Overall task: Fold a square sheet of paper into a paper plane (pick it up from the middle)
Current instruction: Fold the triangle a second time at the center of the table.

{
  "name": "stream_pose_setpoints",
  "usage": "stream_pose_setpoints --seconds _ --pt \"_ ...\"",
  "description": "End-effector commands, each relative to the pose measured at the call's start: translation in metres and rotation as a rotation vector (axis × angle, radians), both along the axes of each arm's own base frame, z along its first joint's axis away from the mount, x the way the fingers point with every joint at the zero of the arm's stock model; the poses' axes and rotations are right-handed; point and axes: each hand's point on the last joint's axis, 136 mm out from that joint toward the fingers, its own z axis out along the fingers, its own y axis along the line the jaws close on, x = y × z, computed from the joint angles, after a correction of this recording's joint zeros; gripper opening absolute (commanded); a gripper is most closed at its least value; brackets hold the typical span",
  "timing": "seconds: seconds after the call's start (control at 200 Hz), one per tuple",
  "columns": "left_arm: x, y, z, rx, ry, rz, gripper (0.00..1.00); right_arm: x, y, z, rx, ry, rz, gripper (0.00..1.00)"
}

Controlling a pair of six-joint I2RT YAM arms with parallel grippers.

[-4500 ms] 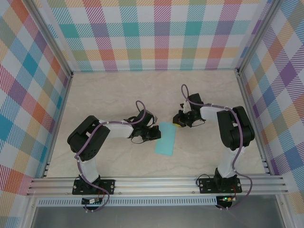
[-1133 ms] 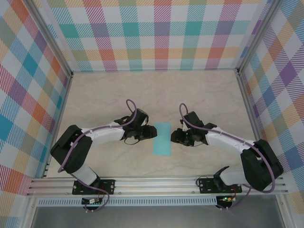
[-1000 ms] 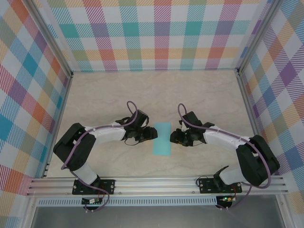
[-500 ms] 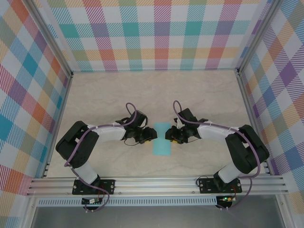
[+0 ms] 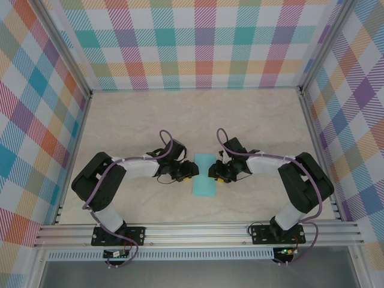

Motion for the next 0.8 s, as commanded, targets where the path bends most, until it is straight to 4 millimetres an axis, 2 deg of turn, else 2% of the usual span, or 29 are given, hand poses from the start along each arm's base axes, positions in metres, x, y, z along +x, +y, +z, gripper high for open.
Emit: stream_pose_setpoints --seconds 0.0,0.255,0.795 --pt "-0.001 0.002 -0.006 -0.006 0.028 0.004 0.42 0.003 0.0 -0.004 0.0 0.007 -0.018 0.37" --pt "-0.002 -0.006 -0.008 -0.043 0.048 -0.013 0.42 -0.002 -0.003 -0.011 -0.007 0.027 -0.024 0.35" --pt "-0.001 -0.012 -0.002 -0.084 0.05 -0.014 0.39 -0.003 -0.005 -0.013 -0.008 0.027 -0.03 0.34"
